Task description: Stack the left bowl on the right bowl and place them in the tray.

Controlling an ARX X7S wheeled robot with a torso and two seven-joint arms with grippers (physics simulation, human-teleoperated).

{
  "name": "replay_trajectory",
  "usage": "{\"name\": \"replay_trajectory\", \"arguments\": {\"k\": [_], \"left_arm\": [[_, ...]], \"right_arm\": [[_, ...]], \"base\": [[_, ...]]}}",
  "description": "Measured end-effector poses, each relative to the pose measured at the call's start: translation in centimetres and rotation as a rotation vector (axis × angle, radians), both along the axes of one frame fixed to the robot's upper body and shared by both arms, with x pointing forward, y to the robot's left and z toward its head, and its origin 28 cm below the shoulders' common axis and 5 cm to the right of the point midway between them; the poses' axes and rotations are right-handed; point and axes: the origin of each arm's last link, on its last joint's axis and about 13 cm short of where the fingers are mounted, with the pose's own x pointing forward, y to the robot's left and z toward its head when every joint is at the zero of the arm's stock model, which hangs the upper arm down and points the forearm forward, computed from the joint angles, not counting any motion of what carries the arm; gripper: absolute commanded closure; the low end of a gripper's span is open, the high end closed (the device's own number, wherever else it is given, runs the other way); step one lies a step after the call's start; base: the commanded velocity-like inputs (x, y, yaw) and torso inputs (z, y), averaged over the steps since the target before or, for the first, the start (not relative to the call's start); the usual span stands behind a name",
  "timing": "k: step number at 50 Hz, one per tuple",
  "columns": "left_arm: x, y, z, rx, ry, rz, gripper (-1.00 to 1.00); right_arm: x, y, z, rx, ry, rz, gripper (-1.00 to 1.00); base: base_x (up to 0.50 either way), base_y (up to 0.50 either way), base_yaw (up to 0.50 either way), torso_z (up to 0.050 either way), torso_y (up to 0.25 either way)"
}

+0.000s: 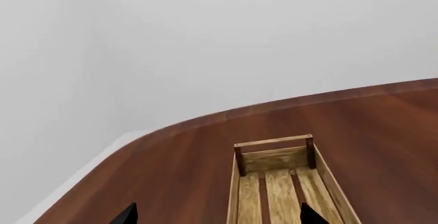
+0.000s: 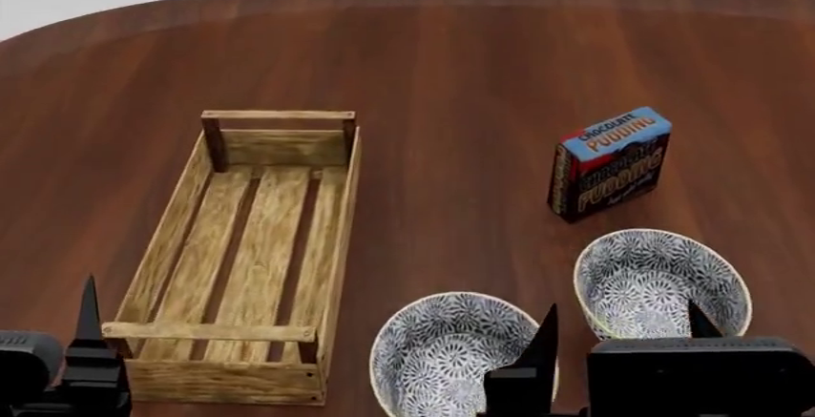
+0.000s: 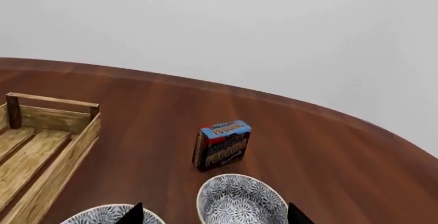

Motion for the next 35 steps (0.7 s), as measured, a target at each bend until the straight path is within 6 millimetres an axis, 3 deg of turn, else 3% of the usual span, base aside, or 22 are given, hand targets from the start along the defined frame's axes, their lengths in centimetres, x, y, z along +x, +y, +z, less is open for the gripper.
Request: {"name": "replay_trajectory", "arguments": {"k": [35], "left_arm": [[-0.13,0.18,0.06,-0.002,-0.005,0.003,-1.00]], "right_arm": [[-0.08,0.35,-0.94,-0.008,0.042,0.027,-1.00]], "base": [[0.50,0.01,0.00,0.000,0.001]]}}
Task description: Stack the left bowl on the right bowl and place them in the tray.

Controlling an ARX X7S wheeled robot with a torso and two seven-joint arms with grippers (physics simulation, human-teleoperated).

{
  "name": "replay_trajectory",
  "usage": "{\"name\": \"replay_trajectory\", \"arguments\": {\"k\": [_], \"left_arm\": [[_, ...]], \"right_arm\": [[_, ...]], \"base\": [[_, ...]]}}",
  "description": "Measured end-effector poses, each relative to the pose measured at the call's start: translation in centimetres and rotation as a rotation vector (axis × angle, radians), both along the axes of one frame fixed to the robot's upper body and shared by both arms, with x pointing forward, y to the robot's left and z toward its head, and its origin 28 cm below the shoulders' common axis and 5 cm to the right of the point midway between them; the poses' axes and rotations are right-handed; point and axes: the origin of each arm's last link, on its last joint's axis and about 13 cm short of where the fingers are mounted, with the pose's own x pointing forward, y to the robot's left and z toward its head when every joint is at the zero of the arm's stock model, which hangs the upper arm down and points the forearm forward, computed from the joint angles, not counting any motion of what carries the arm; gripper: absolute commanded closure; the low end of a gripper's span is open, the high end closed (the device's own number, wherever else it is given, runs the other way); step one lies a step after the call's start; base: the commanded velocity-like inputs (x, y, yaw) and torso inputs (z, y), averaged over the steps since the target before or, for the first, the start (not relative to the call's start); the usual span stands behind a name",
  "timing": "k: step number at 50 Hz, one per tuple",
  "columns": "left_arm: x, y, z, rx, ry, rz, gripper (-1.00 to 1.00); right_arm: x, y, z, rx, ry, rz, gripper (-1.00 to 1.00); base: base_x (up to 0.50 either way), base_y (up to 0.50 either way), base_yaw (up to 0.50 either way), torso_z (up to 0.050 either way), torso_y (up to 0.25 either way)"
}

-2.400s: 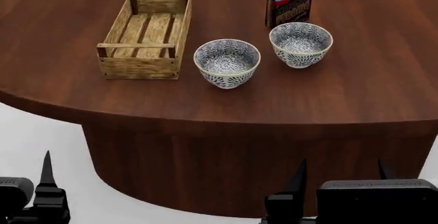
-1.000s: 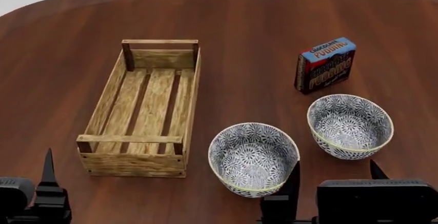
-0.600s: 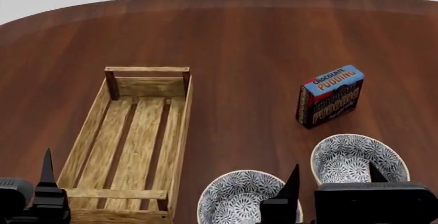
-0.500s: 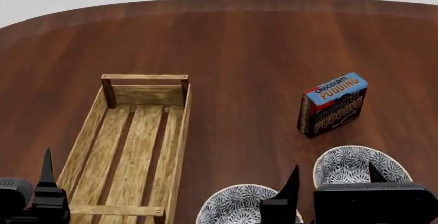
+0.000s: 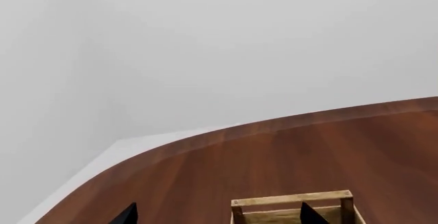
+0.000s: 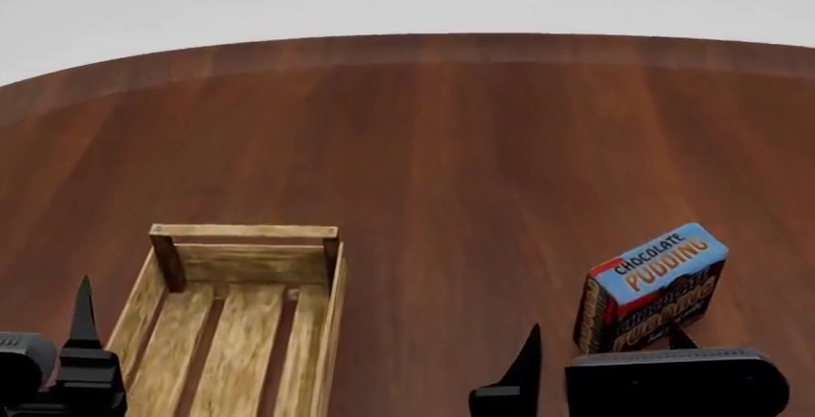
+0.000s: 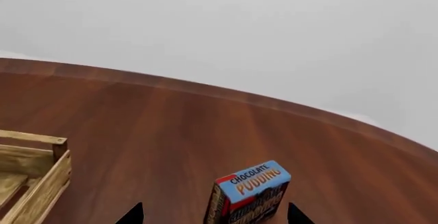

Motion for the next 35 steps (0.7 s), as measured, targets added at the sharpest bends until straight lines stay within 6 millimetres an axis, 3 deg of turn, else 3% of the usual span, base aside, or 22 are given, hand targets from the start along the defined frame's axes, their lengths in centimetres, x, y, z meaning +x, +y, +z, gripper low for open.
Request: {"name": "replay_trajectory", "arguments": {"k": [3,11,35], "left_arm": [[0.0,0.0,0.0,-0.001,0.000,-0.001,-1.00],[0.1,0.0,0.1,-0.003,-0.001,-0.002,-1.00],[-0.2,-0.1,0.1,-0.002,-0.004,-0.009,-1.00]], "right_arm": [[-0.1,0.1,-0.2,-0.001,0.009,0.004,-1.00],[-0.7,0.4,-1.2,-0.010,0.062,0.054,-1.00],[-5.5,1.2,-2.0,-0.087,0.215,0.273,-1.00]], "base": [[0.50,0.08,0.00,0.000,0.003],[-0.01,0.00,0.00,0.000,0.000],[0.00,0.00,0.00,0.000,0.000]]}}
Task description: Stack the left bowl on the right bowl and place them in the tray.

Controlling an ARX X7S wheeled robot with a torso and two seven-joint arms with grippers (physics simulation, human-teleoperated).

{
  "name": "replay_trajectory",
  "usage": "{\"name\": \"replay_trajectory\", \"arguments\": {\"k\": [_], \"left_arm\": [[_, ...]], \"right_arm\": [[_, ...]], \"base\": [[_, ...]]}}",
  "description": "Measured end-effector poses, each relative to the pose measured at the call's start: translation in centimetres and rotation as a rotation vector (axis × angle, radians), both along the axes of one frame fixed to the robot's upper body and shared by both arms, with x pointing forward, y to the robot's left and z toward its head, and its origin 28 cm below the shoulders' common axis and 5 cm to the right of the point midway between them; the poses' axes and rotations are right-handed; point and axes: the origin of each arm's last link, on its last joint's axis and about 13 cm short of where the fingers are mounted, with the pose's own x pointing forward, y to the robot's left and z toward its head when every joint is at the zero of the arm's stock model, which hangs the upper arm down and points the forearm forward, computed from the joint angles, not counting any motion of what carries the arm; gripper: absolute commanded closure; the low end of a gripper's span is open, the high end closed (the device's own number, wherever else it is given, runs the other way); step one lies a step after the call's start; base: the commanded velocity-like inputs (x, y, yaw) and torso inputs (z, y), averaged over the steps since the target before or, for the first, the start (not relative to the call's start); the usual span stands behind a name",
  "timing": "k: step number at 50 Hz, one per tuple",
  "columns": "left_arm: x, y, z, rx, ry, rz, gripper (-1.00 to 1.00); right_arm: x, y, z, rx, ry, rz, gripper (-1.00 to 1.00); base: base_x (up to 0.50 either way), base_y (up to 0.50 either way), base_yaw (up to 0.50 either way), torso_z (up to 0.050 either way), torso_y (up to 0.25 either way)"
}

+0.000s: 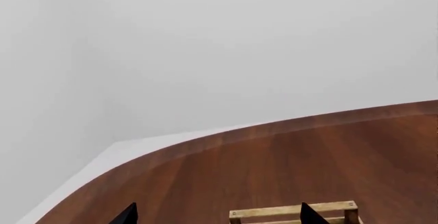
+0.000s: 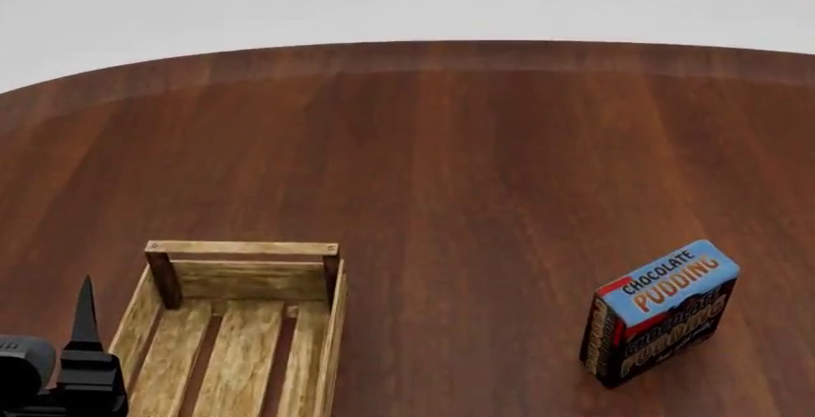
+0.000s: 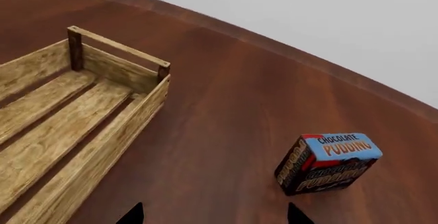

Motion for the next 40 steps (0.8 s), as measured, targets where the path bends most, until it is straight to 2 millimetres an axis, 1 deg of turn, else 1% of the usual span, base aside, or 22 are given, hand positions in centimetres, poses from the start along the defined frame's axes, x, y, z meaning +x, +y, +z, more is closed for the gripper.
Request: {"name": "replay_trajectory", "arguments": {"k": [9,19,31,40], "left_arm": [[0.0,0.0,0.2,0.002,-0.005,-0.001,-1.00],[-0.1,0.1,0.2,0.004,-0.007,0.002,-1.00],[0.0,0.1,0.4,0.004,-0.011,0.001,-1.00],[0.0,0.0,0.5,0.005,-0.013,0.000,-1.00]], "right_arm": [[-1.6,0.6,0.6,-0.025,0.040,0.123,-1.00],[-3.2,0.9,0.6,-0.064,0.139,0.224,-1.00],[-4.7,0.9,0.8,-0.118,0.237,0.302,-1.00],[-5.3,1.0,0.5,-0.159,0.298,0.351,-1.00]], "base": [[0.00,0.00,0.00,0.000,0.000],[0.00,0.00,0.00,0.000,0.000],[0.00,0.00,0.00,0.000,0.000],[0.00,0.00,0.00,0.000,0.000]]}}
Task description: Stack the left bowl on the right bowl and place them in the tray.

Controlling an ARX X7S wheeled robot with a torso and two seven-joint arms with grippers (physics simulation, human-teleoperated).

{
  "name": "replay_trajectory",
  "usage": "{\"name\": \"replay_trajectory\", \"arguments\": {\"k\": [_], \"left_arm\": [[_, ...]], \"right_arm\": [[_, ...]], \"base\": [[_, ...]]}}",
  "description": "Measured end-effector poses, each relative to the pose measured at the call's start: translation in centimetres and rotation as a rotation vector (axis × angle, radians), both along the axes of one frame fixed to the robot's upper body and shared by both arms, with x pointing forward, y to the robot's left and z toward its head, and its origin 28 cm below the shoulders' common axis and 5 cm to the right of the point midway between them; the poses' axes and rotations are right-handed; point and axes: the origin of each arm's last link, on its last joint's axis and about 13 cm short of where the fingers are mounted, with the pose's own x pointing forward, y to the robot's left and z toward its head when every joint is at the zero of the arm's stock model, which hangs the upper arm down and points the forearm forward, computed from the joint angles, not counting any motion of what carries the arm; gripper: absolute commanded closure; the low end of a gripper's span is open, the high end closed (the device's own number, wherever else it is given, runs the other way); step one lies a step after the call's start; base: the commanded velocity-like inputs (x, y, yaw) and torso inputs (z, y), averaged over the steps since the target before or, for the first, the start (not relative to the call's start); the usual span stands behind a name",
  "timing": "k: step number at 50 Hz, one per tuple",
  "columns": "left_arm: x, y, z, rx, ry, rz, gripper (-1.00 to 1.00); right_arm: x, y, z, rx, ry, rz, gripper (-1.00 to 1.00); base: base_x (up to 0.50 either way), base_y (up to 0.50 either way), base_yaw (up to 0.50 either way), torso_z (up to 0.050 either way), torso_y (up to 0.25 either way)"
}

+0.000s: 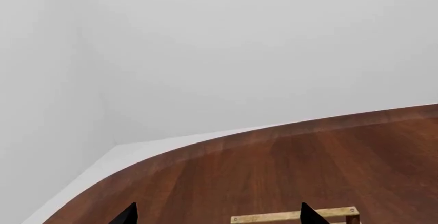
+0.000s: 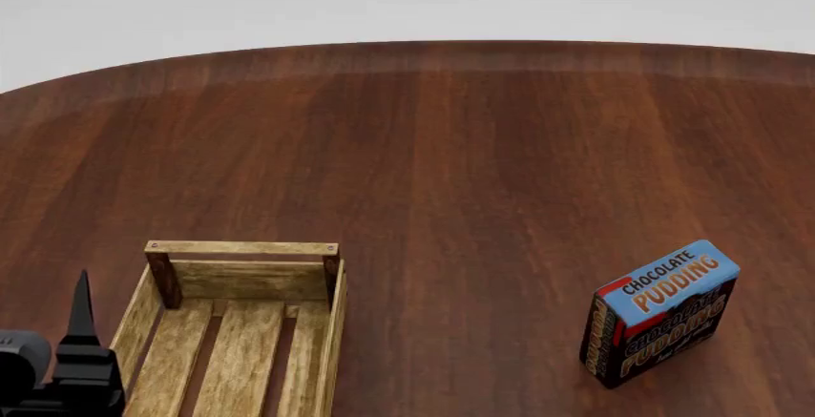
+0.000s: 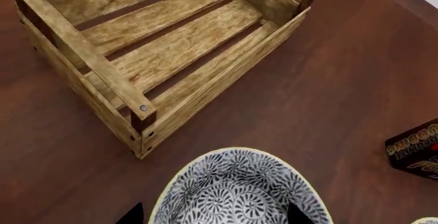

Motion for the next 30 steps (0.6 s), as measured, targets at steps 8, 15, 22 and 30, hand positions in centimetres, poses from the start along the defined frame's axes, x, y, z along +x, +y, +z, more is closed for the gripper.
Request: {"name": "replay_trajectory", "arguments": {"k": [8,15,22,30], "left_arm": [[0.1,-0.1,0.1,0.000,-0.001,-0.003,-1.00],[0.2,-0.1,0.1,0.001,-0.002,-0.004,-1.00],[0.1,0.0,0.0,0.001,-0.001,-0.004,-1.00],[0.1,0.0,-0.1,0.001,0.000,-0.003,-1.00]], "right_arm": [[-0.1,0.1,-0.4,-0.030,0.036,0.026,-1.00],[0.0,0.2,-0.9,-0.042,0.062,0.038,-1.00],[0.1,0.3,-1.4,-0.047,0.082,0.045,-1.00],[0.4,0.6,-2.1,-0.048,0.100,0.046,-1.00]], "base": [[0.00,0.00,0.00,0.000,0.000],[0.00,0.00,0.00,0.000,0.000],[0.00,0.00,0.00,0.000,0.000],[0.00,0.00,0.00,0.000,0.000]]}}
